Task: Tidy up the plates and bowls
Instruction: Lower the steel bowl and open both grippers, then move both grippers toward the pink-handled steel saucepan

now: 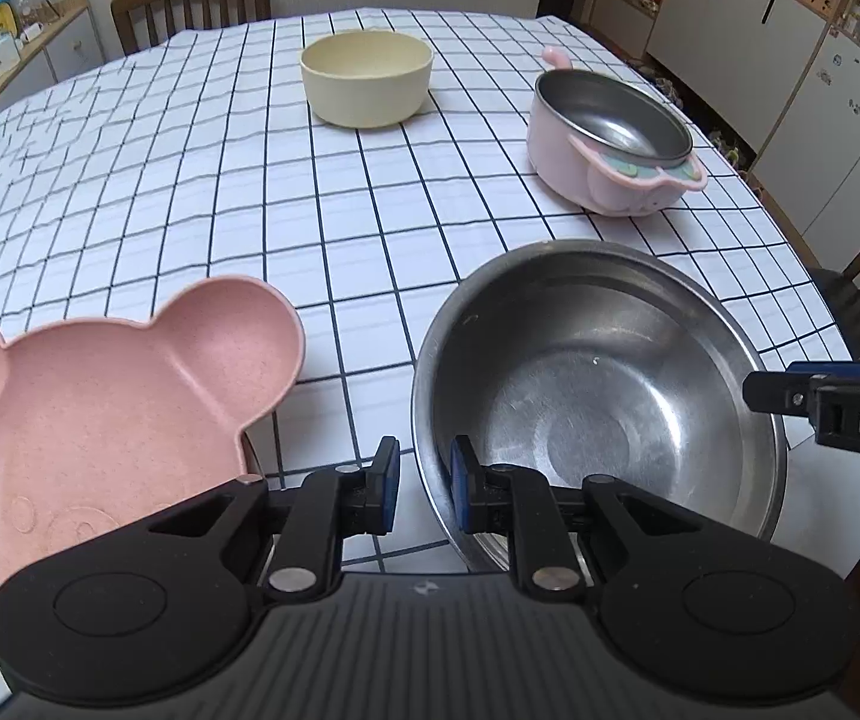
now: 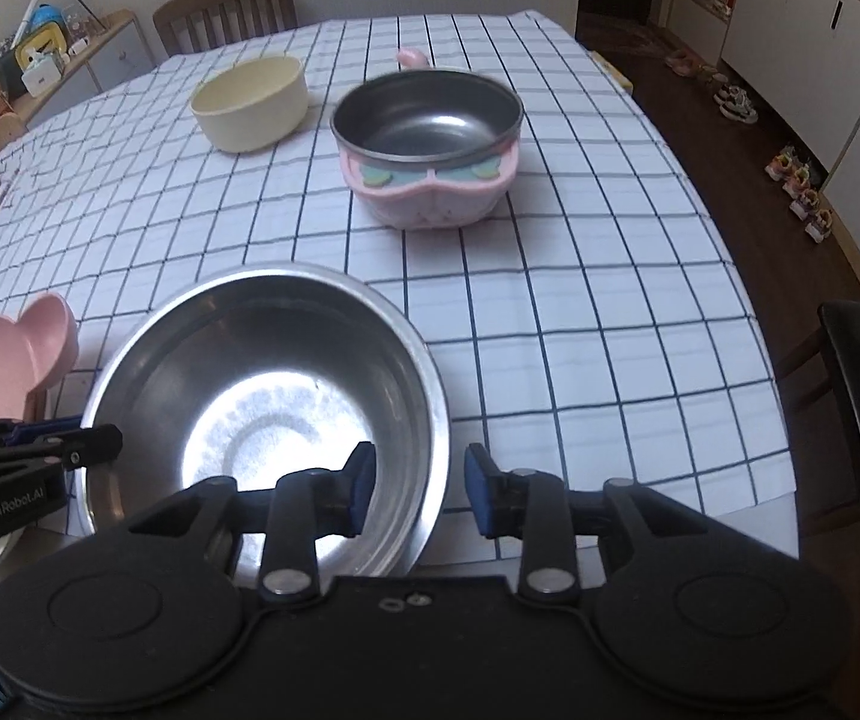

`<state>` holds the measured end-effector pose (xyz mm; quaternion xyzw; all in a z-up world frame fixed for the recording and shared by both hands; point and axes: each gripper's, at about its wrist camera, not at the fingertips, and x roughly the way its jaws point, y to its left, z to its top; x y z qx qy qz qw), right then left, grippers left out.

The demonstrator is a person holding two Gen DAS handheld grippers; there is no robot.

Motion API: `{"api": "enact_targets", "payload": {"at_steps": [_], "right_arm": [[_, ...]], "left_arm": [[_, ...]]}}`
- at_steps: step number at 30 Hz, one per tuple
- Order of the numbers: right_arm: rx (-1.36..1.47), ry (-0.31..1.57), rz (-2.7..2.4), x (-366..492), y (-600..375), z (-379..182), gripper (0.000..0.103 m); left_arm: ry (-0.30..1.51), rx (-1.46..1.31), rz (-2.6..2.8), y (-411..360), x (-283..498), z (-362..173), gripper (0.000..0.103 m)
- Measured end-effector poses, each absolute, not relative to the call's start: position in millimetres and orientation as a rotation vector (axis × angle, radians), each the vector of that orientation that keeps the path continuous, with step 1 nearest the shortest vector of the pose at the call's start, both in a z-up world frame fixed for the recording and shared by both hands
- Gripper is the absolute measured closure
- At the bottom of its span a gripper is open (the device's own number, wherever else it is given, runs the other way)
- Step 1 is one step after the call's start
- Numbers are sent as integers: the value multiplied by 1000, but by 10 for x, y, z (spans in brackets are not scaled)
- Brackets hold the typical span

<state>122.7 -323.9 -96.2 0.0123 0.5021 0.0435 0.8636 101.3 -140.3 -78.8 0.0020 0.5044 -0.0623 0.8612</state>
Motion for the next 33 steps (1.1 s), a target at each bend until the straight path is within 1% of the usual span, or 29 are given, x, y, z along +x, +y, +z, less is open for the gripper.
{"api": "enact_targets", "payload": {"at_steps": [5,7,11,19,23,26,31,33], "right_arm": [[26,1025,107,1214,-3203,-835,67],[27,1013,119,1209,-3185,-771,62],[10,977,145,1208,-3121,-629,59],[-12,896,191,1290,-3039,-316,44],[-13,856,208,1364,-3039,-169,39],[-13,838,215,1438,-3042,-100,35],[-21,815,225,1577,-3034,-17,25],[-25,807,233,1631,-3033,12,22]], "left_arm": [[1028,6,-129,-1387,1003,-675,86],[1014,8,-130,-1385,1006,-618,86],[983,5,-132,-1375,1037,-486,86],[907,28,-124,-1401,1136,-190,86],[878,35,-117,-1411,1209,-53,86],[863,37,-112,-1423,1284,32,86],[847,32,-97,-1435,1431,137,86],[846,28,-95,-1446,1493,160,83]]}}
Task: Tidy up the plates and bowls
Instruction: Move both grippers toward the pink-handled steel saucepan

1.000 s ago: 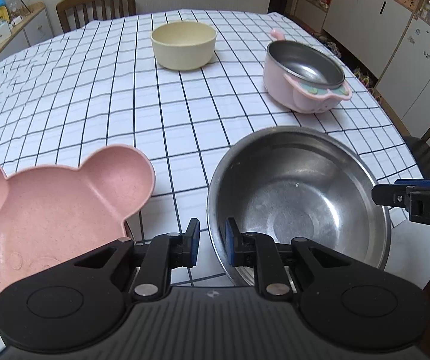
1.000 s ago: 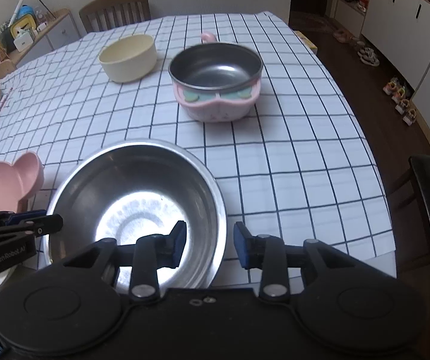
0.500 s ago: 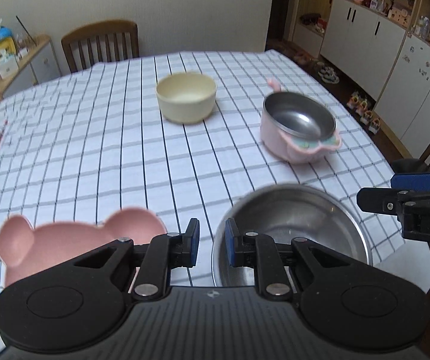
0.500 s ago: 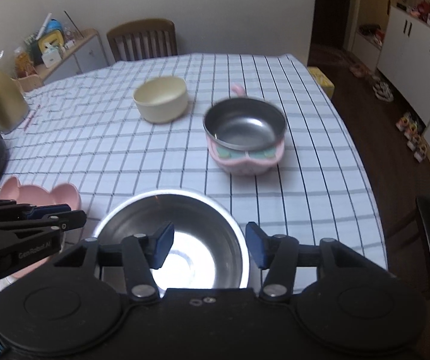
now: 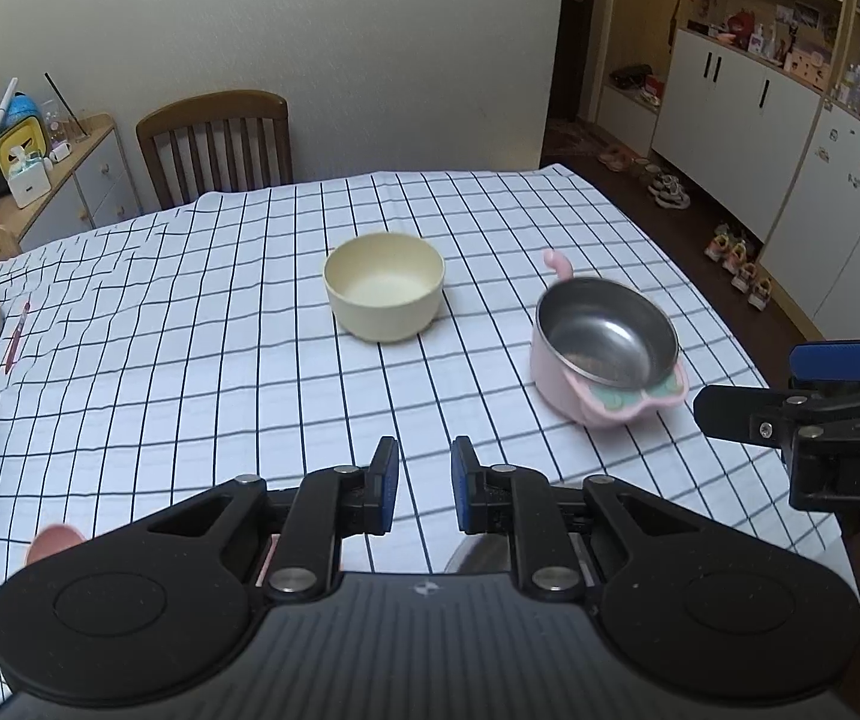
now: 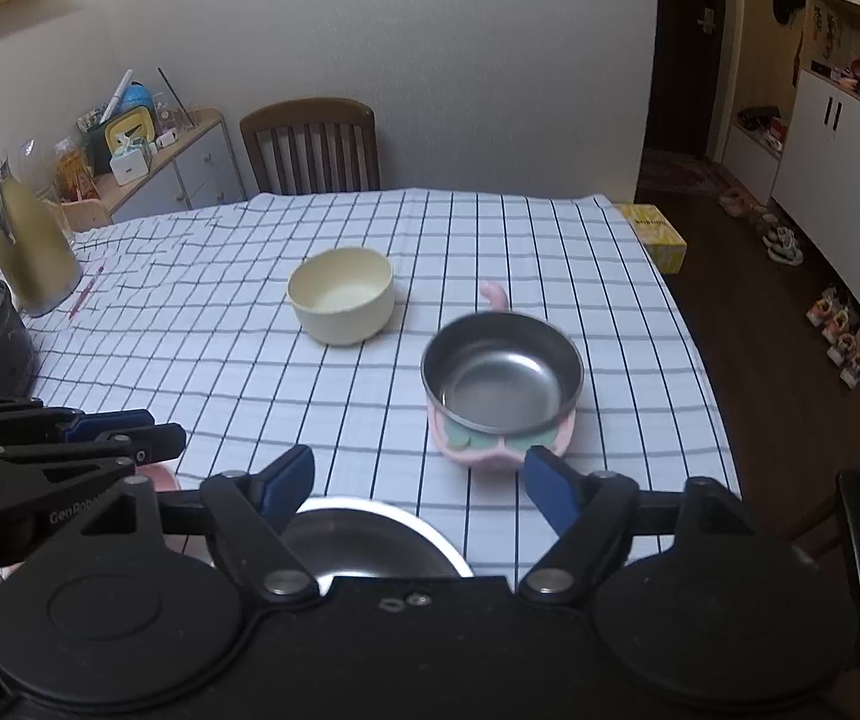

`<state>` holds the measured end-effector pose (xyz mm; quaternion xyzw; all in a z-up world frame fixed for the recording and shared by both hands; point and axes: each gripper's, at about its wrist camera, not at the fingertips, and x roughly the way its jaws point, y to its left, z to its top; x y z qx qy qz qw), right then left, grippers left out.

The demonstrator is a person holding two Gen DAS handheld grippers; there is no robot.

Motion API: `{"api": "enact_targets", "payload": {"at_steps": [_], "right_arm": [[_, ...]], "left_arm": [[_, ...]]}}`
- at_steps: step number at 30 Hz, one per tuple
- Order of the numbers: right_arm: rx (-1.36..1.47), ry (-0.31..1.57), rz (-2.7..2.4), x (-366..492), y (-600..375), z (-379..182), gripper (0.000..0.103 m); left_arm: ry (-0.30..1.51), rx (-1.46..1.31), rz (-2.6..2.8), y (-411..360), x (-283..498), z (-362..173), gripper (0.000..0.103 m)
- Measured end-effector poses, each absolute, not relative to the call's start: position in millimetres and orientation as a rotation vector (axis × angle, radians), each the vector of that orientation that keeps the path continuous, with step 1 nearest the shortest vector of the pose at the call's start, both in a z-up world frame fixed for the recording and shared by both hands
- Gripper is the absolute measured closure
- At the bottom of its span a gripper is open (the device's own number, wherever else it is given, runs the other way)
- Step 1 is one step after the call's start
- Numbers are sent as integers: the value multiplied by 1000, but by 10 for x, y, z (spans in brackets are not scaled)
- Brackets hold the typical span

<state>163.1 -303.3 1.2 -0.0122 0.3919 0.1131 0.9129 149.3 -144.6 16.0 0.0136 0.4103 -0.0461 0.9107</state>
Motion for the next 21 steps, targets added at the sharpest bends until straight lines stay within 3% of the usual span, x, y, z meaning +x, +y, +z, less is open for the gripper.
{"api": "enact_targets", "payload": {"at_steps": [1,6,16,21], "right_arm": [[-27,803,235,1659,-3037,24,21],[-32,795,238,1817,-3097,50,16],[-37,815,219,2251,-3356,-24,1],[-35,838,191,2508,-3508,-98,0]], "left_arm": [[845,26,-94,-1452,1527,165,80],[806,19,-79,-1505,1660,217,41],[797,18,-93,-1729,2092,192,32],[806,23,-94,-1865,2333,143,32]]}}
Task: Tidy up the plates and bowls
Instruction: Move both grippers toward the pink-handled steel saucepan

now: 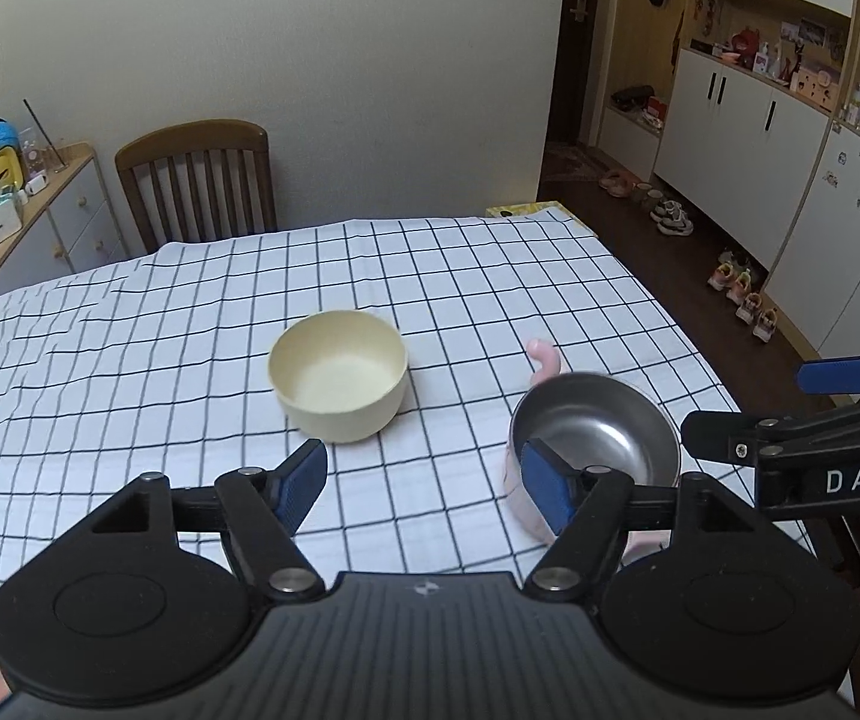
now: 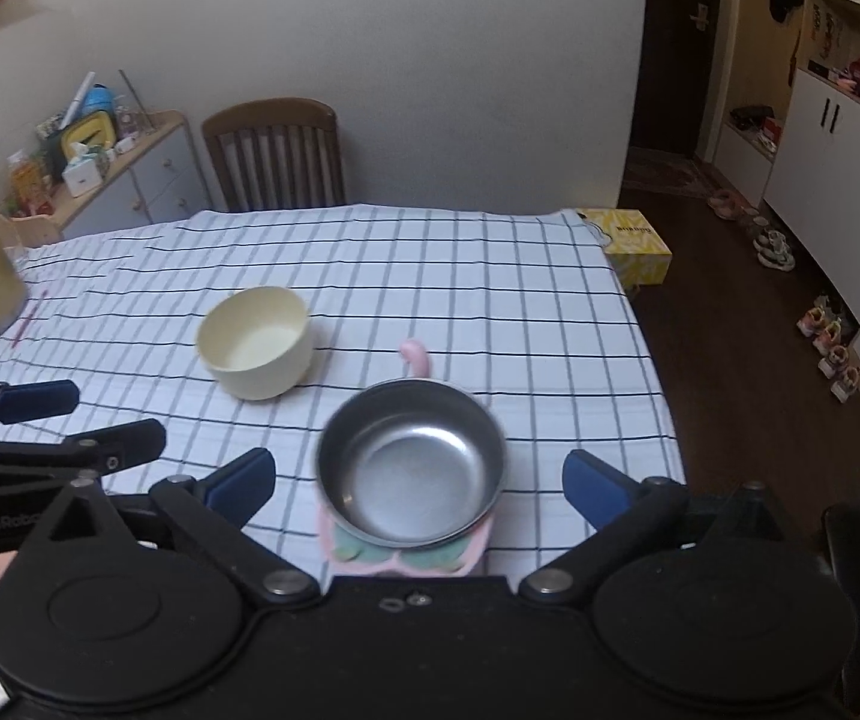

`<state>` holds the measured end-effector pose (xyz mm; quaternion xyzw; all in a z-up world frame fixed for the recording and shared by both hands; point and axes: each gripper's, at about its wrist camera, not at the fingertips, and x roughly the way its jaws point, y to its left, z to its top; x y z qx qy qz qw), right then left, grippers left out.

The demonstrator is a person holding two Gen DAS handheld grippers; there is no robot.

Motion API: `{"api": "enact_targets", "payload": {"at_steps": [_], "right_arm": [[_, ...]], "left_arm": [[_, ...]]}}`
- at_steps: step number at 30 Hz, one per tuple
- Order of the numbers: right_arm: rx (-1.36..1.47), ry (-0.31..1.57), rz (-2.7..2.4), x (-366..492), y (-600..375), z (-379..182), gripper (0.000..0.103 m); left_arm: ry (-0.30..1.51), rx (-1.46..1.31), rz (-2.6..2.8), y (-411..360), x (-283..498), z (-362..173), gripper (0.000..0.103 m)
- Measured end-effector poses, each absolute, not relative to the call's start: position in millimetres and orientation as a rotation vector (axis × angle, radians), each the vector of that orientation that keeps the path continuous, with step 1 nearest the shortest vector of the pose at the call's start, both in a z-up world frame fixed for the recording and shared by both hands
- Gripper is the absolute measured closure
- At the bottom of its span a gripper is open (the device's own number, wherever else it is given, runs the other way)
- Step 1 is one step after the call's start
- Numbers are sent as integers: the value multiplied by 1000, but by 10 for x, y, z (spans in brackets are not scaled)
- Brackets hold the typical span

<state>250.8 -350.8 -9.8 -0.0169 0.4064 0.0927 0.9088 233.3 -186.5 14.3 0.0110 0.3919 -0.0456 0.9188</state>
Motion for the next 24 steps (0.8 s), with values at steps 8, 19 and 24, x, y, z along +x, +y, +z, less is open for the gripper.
{"api": "enact_targets", "payload": {"at_steps": [8,19,24], "right_arm": [[-30,838,171,2805,-3762,-223,0],[12,936,166,3169,-3997,-519,0],[26,975,179,3299,-4021,-635,4]], "left_arm": [[858,-8,-101,-2049,2720,-47,28],[948,-48,-112,-2206,3069,-381,28],[980,-75,-102,-2224,3173,-540,28]]}}
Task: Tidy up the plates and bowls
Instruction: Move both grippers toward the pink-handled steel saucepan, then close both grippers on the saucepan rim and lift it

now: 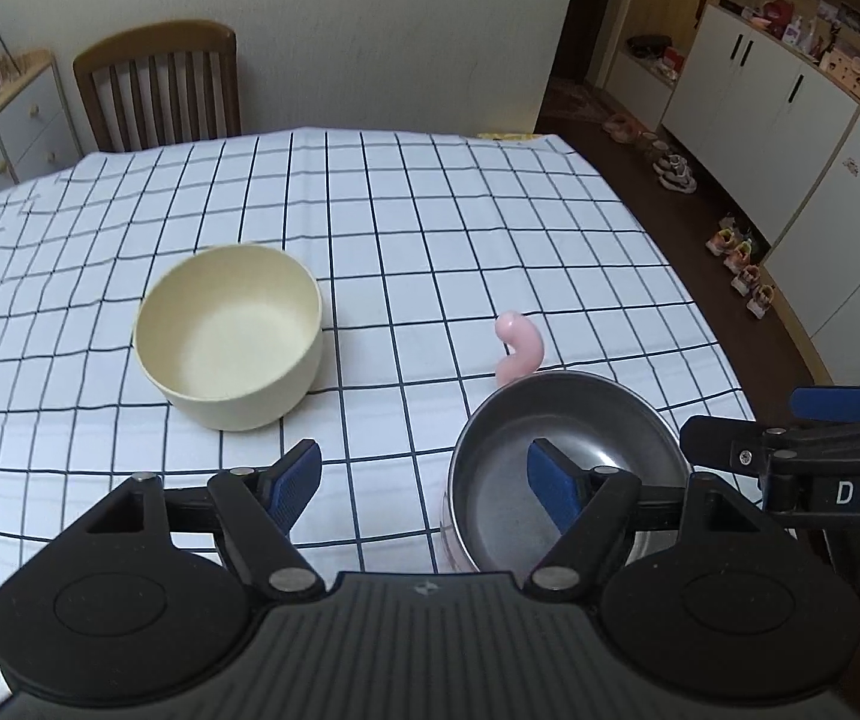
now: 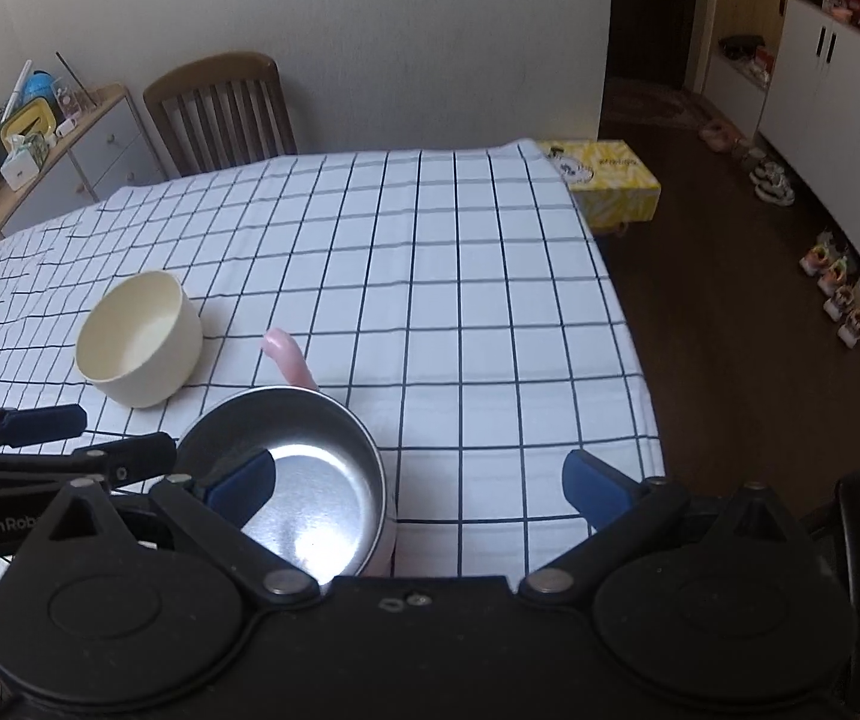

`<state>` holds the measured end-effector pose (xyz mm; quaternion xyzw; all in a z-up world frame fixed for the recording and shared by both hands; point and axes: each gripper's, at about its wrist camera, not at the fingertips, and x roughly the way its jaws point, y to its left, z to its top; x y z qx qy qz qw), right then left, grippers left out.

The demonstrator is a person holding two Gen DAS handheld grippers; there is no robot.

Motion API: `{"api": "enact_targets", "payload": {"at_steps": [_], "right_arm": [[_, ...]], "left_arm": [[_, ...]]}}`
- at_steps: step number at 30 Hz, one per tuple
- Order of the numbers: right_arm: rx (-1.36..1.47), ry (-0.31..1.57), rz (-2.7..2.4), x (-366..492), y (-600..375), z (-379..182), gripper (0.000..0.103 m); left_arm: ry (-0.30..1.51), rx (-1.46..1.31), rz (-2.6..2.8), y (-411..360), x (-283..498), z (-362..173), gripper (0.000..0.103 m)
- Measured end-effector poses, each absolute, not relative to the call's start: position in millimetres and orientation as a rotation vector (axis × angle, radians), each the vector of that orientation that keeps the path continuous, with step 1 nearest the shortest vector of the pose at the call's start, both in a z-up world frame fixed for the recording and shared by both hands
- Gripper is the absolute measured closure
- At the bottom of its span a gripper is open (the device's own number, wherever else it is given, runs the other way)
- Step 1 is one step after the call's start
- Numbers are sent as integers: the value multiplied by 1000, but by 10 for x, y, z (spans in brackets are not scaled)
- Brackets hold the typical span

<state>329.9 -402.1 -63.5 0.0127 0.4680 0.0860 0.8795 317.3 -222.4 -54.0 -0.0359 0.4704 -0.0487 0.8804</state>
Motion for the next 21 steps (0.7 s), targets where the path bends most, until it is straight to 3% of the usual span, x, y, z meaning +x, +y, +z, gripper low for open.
{"api": "enact_targets", "payload": {"at_steps": [7,17,21], "right_arm": [[6,1022,173,3417,-4015,-827,21],[0,1074,206,3441,-3951,-1011,33],[-14,1076,216,3438,-3936,-1035,41]], "left_arm": [[1006,-50,-106,-2319,3241,-697,28],[1041,-43,-104,-2368,3276,-842,30],[1064,-53,-119,-2377,3292,-877,48]]}}
